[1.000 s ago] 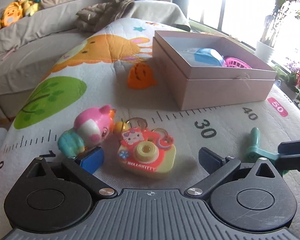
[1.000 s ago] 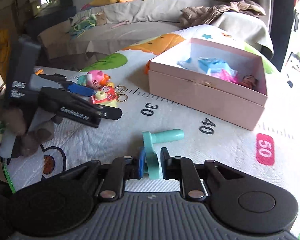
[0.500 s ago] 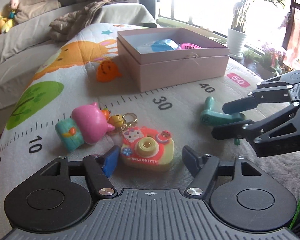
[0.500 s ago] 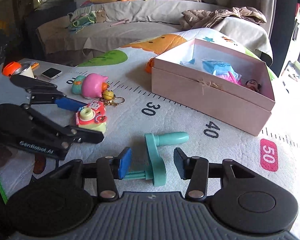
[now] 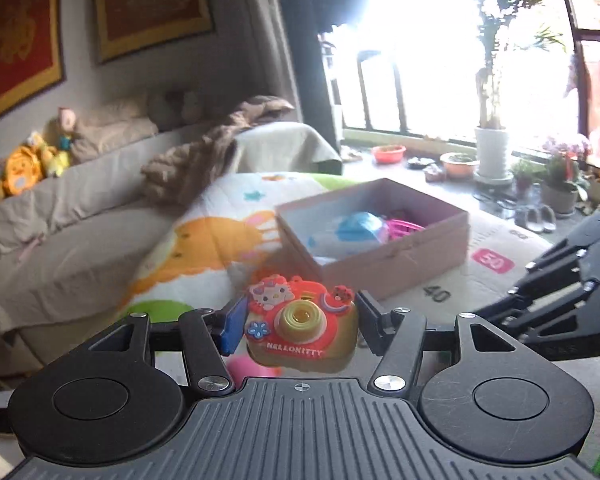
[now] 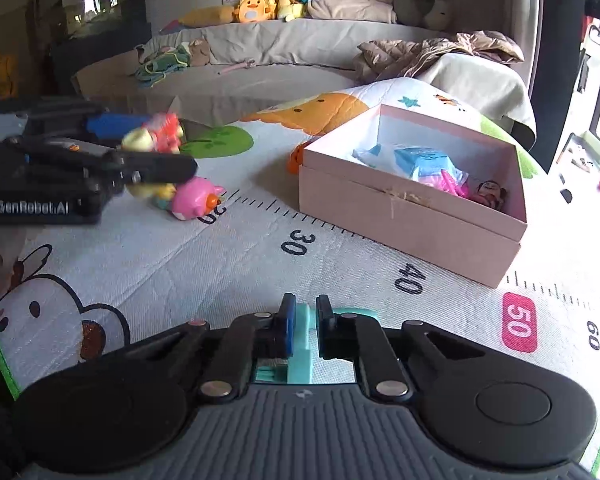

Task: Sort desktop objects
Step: 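Grasp the Hello Kitty toy with the left gripper and drop it into the pink box, then grasp the yellow-green keychain toy with the left gripper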

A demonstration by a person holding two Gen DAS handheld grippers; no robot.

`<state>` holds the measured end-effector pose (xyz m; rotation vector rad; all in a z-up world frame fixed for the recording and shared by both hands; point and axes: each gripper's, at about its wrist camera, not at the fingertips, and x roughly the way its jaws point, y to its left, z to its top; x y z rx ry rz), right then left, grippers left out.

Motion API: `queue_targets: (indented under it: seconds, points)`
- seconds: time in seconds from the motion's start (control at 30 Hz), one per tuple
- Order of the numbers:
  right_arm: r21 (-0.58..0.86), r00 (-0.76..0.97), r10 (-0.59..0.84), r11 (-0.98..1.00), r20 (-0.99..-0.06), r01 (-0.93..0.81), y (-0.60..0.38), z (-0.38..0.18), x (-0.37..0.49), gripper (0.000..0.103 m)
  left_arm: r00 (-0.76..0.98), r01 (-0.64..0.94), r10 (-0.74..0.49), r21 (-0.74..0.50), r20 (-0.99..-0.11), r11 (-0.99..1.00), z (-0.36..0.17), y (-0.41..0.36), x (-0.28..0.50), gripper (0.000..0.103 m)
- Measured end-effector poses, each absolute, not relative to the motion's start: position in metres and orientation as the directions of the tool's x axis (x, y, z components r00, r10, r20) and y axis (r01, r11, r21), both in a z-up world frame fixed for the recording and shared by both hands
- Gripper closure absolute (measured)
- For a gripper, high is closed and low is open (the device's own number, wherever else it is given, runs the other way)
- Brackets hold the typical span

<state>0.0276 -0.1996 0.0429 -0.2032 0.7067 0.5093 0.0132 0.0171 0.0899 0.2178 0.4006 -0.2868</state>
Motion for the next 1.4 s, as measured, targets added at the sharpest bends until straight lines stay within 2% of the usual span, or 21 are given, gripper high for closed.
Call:
queue_targets:
  seconds: [0.1,0.17,0.37,0.4,0.43,0.47,0.5,0.53,0.6,0.7,0.8,1.03,1.1,1.3,1.4]
  points:
    - [-0.004,0.647,0.367,0.868,-0.668,-0.497,-0.203,0.042,0.029,0.093,0.879,0.351,-0.324,0.017,-0.349,0.936,0.122,0.035,0.012,0.041]
    - [0.005,0.645,0.371,0.869,-0.668,-0.495,-0.204,0.041,0.029,0.093,0.885,0.359,-0.338,0.005,-0.320,0.933,0.135,0.037,0.012,0.041]
    - [0.026,0.665,0.407,0.863,-0.626,-0.504,-0.206,0.047,0.020,0.092,0.871,0.376,-0.363,-0.028,-0.332,0.926,0.147,0.035,0.015,0.040]
    - [0.029,0.671,0.412,0.863,-0.616,-0.504,-0.207,0.048,0.019,0.087,0.864,0.388,-0.374,-0.028,-0.337,0.921,0.144,0.033,0.014,0.031]
    - [0.030,0.677,0.410,0.867,-0.611,-0.498,-0.209,0.048,0.018,0.070,0.857,0.396,-0.380,-0.026,-0.348,0.918,0.140,0.030,0.014,0.025]
    - [0.028,0.690,0.403,0.874,-0.601,-0.485,-0.210,0.048,0.017,0.058,0.849,0.404,-0.383,-0.020,-0.362,0.914,0.135,0.026,0.014,0.015]
    - [0.024,0.706,0.394,0.881,-0.589,-0.472,-0.213,0.049,0.016,0.035,0.838,0.416,-0.388,-0.010,-0.384,0.909,0.127,0.022,0.014,0.011]
    - [0.021,0.717,0.389,0.886,-0.578,-0.463,-0.215,0.050,0.015,0.025,0.823,0.430,-0.392,0.002,-0.412,0.903,0.118,0.017,0.013,0.010]
    - [0.026,0.720,0.389,0.888,-0.574,-0.460,-0.219,0.051,0.014,0.023,0.792,0.452,-0.386,0.031,-0.473,0.891,0.096,0.008,0.011,0.007]
    - [0.021,0.720,0.388,0.887,-0.576,-0.461,-0.221,0.050,0.011,0.012,0.742,0.458,-0.348,0.054,-0.572,0.887,0.058,0.000,0.008,0.006]
    - [0.001,0.717,0.377,0.885,-0.587,-0.465,-0.218,0.047,0.010,0.007,0.729,0.426,-0.291,0.078,-0.619,0.901,0.036,0.002,0.006,0.005]
    - [0.003,0.704,0.364,0.889,-0.610,-0.457,-0.209,0.033,0.014,0.000,0.821,0.270,-0.153,0.138,-0.550,0.953,0.042,0.039,-0.010,0.001]
    - [0.025,0.697,0.358,0.898,-0.621,-0.439,-0.208,0.026,0.019,0.000,0.825,0.212,-0.095,0.149,-0.557,0.966,0.039,0.050,-0.005,0.001]
    - [0.156,0.637,0.362,0.921,-0.680,-0.357,-0.214,0.008,0.036,0.000,0.767,0.031,-0.011,0.021,-0.641,0.999,0.028,0.076,0.034,0.001]
    - [0.201,0.654,0.383,0.920,-0.652,-0.337,-0.219,0.004,0.035,0.000,0.735,-0.002,-0.022,-0.034,-0.677,0.999,0.022,0.078,0.044,0.001]
